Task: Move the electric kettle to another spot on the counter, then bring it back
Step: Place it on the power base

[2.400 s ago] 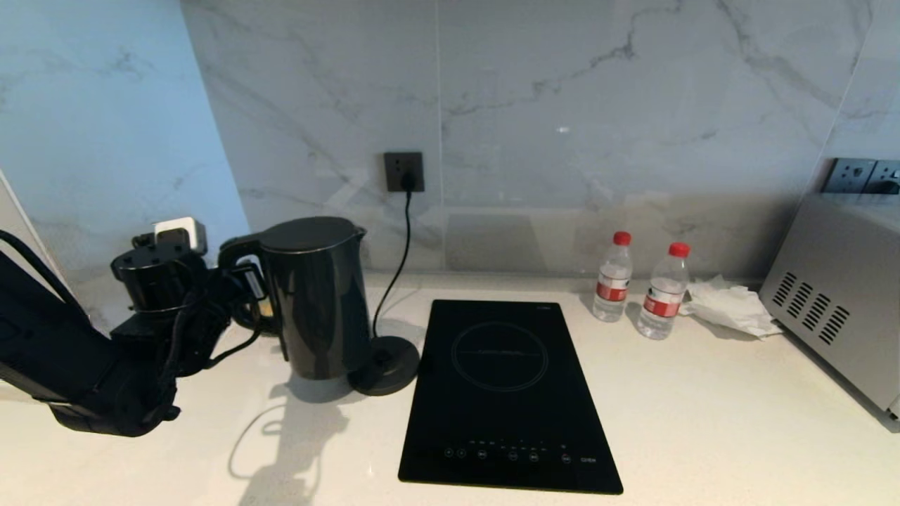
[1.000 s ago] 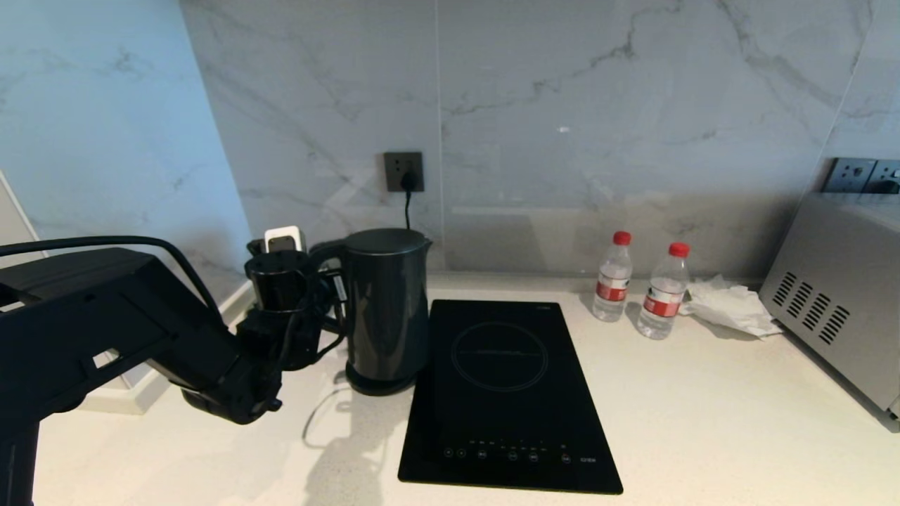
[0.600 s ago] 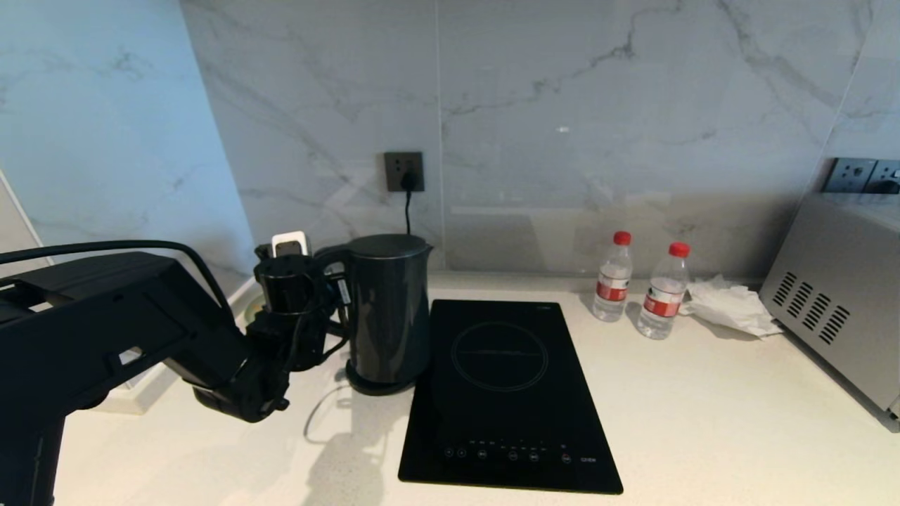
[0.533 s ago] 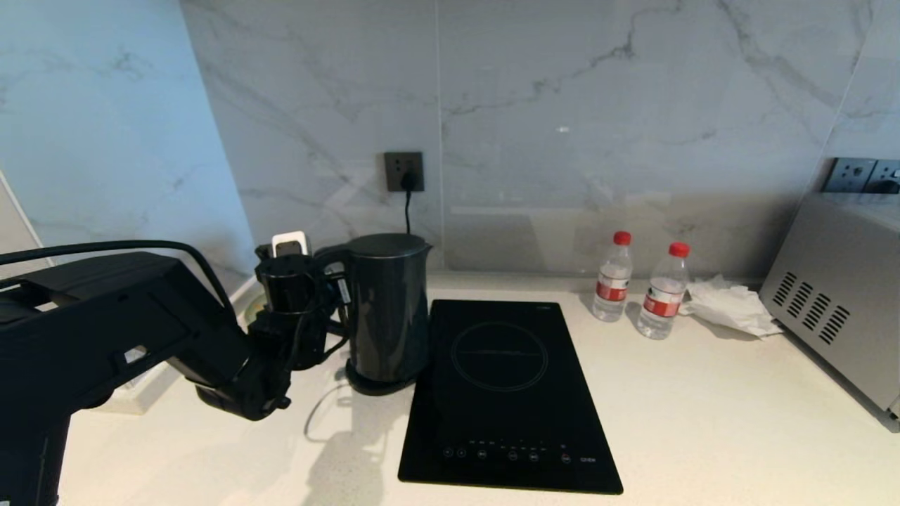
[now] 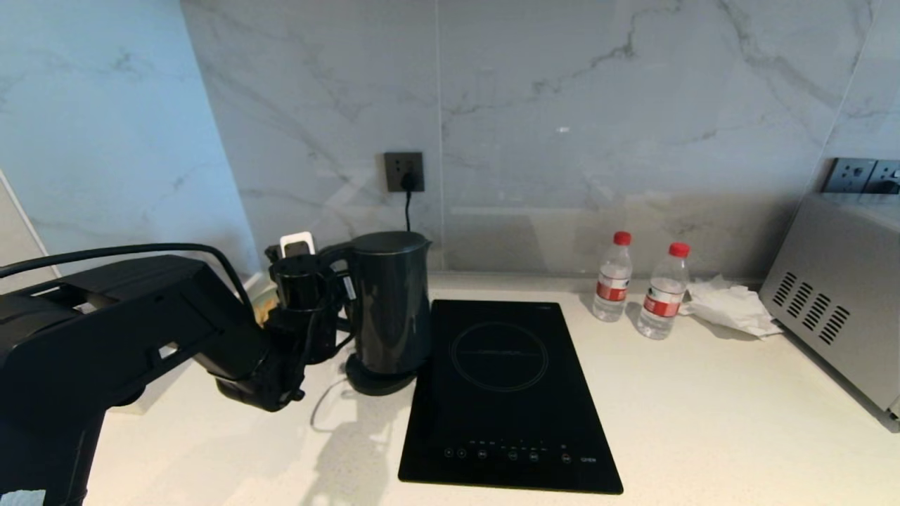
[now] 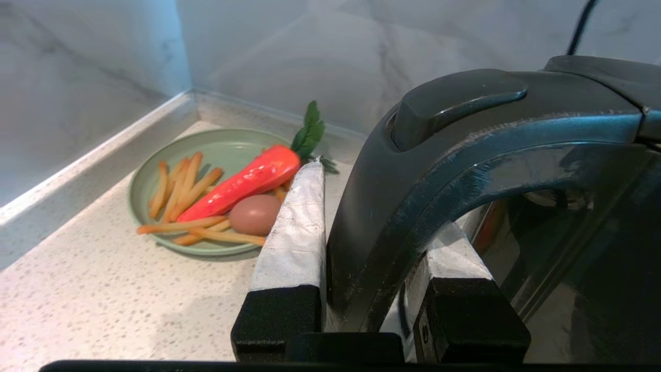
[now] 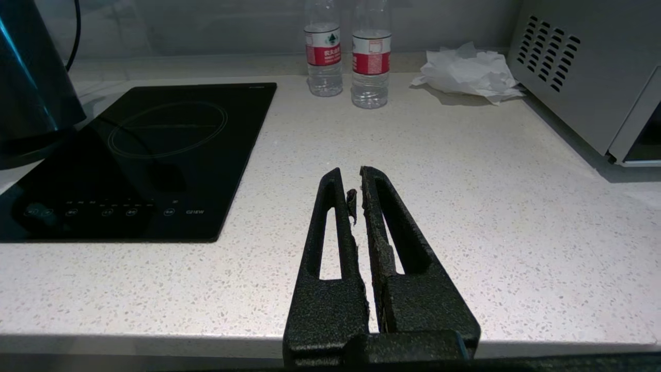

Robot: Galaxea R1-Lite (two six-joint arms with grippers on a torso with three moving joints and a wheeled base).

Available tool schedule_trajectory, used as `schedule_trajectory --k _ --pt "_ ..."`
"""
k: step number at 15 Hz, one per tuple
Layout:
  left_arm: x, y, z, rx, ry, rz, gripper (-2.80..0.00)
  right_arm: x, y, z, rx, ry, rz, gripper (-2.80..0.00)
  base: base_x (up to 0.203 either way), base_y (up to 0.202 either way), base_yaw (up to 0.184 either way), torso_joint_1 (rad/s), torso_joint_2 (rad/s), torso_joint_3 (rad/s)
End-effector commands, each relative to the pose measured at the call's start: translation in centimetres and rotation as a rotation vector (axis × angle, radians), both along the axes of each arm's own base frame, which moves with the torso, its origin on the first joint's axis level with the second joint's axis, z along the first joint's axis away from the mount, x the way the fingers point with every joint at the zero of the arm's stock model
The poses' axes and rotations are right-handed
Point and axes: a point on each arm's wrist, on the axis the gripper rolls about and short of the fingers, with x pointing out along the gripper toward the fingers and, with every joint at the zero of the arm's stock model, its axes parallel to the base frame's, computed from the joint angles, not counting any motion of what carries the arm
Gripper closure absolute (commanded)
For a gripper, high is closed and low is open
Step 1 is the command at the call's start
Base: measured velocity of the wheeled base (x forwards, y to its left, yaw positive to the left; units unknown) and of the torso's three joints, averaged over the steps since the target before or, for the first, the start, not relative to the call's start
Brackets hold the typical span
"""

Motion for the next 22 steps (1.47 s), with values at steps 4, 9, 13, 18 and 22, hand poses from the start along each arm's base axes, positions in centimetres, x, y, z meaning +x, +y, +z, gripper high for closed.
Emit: schedule_trajectory --k 4,9,13,18,22 --pt "0.4 1.3 -0.1 -0.006 -0.005 0.033 0.00 0.0 0.0 0.0 0.000 0.000 0.000 0.00 0.000 0.000 0.000 0.000 0.00 0.000" --pt "-0.8 2.2 -0.6 -0.030 0.004 0.040 0.00 0.0 0.0 0.0 0.000 0.001 0.001 0.00 0.000 0.000 0.000 0.000 0.00 0.000" --pt "-2.4 2.5 -1.0 -0.035 -0.012 0.032 0.00 0.0 0.0 0.0 0.000 0.000 0.000 0.00 0.000 0.000 0.000 0.000 0.00 0.000" --pt "-4.1 1.6 0.2 -0.035 -0.020 0.003 0.00 0.0 0.0 0.0 0.000 0.000 0.000 0.00 0.000 0.000 0.000 0.000 0.00 0.000" --pt "-5.7 0.6 0.0 0.008 0.014 -0.032 0.00 0.0 0.0 0.0 0.000 0.000 -0.001 0.00 0.000 0.000 0.000 0.000 0.00 0.000"
